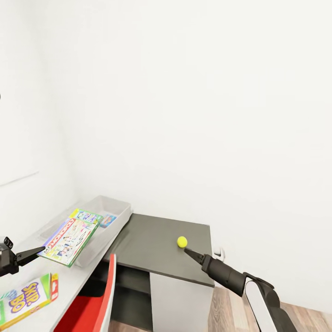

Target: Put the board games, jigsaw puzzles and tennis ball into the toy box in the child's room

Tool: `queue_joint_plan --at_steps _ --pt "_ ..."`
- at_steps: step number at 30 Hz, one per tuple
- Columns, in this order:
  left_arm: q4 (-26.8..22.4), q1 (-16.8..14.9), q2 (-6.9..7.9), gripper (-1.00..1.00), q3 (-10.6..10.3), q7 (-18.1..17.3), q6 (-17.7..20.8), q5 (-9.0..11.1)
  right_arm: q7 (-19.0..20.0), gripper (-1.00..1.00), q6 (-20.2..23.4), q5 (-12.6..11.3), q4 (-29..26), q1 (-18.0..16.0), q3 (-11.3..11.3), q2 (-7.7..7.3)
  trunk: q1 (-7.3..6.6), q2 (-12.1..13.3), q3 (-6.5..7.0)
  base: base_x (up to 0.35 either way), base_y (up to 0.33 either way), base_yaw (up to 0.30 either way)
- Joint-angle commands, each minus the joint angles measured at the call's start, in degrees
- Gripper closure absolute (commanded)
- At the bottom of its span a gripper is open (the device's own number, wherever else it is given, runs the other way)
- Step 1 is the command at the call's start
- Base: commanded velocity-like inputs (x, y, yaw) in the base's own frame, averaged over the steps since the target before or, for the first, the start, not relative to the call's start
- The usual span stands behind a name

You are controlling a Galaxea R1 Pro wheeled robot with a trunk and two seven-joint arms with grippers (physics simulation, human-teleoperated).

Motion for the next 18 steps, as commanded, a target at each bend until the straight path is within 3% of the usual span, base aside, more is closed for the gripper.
queue_joint_plan --at_steps 1,18 --pt "0.0 -0.02 0.0 1.0 0.02 -0.23 0.55 0.07 0.16 -1.0 0.37 -0.05 0.01 -0.02 -0.15 0.06 0.03 -0.04 -0.02 0.166 0.004 -0.041" --pt "0.0 -0.02 -0.05 1.0 -0.01 -0.23 0.53 0.07 0.23 -1.0 0.08 -0.05 0.01 -0.02 -0.15 0.06 0.03 -0.04 -0.02 0.197 0.024 -0.007"
